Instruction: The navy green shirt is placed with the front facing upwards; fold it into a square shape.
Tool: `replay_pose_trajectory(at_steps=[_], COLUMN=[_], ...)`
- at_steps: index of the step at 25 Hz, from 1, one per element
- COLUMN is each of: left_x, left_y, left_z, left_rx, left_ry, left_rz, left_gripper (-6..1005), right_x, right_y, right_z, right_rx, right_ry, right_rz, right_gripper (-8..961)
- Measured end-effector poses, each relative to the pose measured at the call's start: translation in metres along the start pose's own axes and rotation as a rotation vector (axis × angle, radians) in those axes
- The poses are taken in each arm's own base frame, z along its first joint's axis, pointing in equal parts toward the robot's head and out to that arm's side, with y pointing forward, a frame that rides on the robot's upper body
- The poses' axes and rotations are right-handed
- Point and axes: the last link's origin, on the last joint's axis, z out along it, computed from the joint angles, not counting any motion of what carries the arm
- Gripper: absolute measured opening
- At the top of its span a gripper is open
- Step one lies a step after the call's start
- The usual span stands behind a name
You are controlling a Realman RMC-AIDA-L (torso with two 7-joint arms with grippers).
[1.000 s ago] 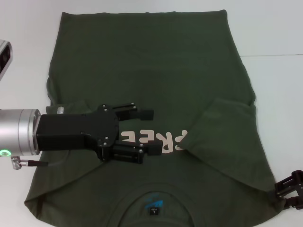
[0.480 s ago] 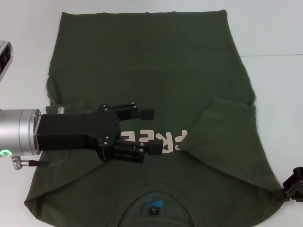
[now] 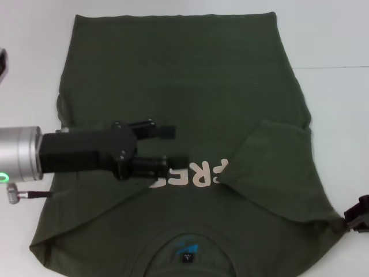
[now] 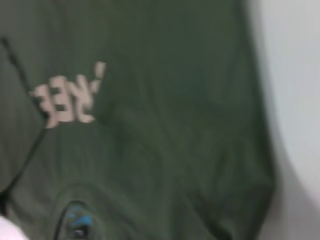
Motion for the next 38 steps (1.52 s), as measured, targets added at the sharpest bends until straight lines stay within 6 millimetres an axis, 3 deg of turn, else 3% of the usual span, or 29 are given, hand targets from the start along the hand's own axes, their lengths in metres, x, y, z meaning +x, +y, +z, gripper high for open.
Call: replay_pose_trajectory(at_steps=[9, 15, 19, 28, 38], left_x=[0.001, -0.004, -0.019, -0.044, -0.066], left_y=[-0.010, -0.009, -0.008, -0.008, -0.006], left_z=[-0.034, -0.076, -0.109, -0.135, -0.137], left_rx=[0.172, 0.370, 0.535, 0.725, 0.756], left_ry=[0.002, -0.047, -0.090, -0.246, -0.308], left_rz=[-0.313, -0.568, -0.793, -1.060, -1.139], left_gripper=[934, 934, 933, 932, 932], right_x=[-0.007, -0.009, -0.009, -0.015, -0.018], right_y=[0.017, 0.025, 0.027, 0.040, 0.047], right_z=[-0.001, 0.005, 0.009, 0.011, 0.012], right_rx=[-0.114, -0.144, -0.159, -0.135, -0.140], right_ry=[-0.057, -0.066, -0.077, -0.088, -0.073], right_rz=[-0.129, -0.182, -0.207, -0.283, -0.313], right_gripper=[41, 42, 42, 41, 41])
